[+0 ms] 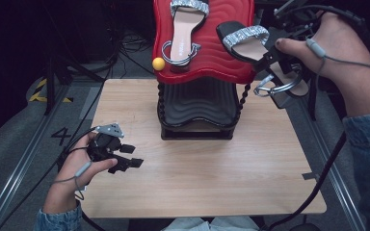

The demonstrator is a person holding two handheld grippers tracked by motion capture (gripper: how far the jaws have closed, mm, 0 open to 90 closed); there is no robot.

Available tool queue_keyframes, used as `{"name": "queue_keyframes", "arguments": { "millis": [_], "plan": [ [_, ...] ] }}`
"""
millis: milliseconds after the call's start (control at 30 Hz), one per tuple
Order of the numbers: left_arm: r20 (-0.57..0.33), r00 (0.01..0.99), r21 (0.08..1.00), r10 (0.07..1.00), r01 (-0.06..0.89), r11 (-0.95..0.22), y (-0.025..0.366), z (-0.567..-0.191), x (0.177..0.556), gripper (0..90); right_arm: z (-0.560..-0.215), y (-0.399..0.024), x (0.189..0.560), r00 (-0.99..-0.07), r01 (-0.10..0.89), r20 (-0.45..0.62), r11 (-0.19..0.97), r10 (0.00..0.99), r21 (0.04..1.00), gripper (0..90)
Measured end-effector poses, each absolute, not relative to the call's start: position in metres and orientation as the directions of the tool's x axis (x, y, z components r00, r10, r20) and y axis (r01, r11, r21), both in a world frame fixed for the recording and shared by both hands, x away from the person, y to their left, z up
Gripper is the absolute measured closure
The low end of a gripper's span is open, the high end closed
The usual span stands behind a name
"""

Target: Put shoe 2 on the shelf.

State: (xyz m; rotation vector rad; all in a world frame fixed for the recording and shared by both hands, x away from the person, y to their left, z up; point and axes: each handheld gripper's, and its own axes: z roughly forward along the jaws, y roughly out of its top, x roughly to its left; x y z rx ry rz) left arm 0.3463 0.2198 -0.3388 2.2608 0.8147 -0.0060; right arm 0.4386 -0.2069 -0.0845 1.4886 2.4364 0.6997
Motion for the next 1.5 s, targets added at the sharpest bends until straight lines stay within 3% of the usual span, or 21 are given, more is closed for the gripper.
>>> {"name": "queue_keyframes", "arguments": {
  "millis": [500,1500],
  "plan": [
    [-0.252,0.774,0.624,0.581,0.589,-0.514,0.235,-0.342,0.336,37.2,-0.069,-0.181,0.482,-0.399,0.807,0.070,0.313,0.914,0.500,43.0],
    [-0.269,0.804,0.619,0.530,0.566,-0.545,0.226,-0.344,0.353,37.1,-0.081,-0.157,0.547,-0.221,0.841,0.036,0.172,0.975,0.514,43.0]
  ]
}}
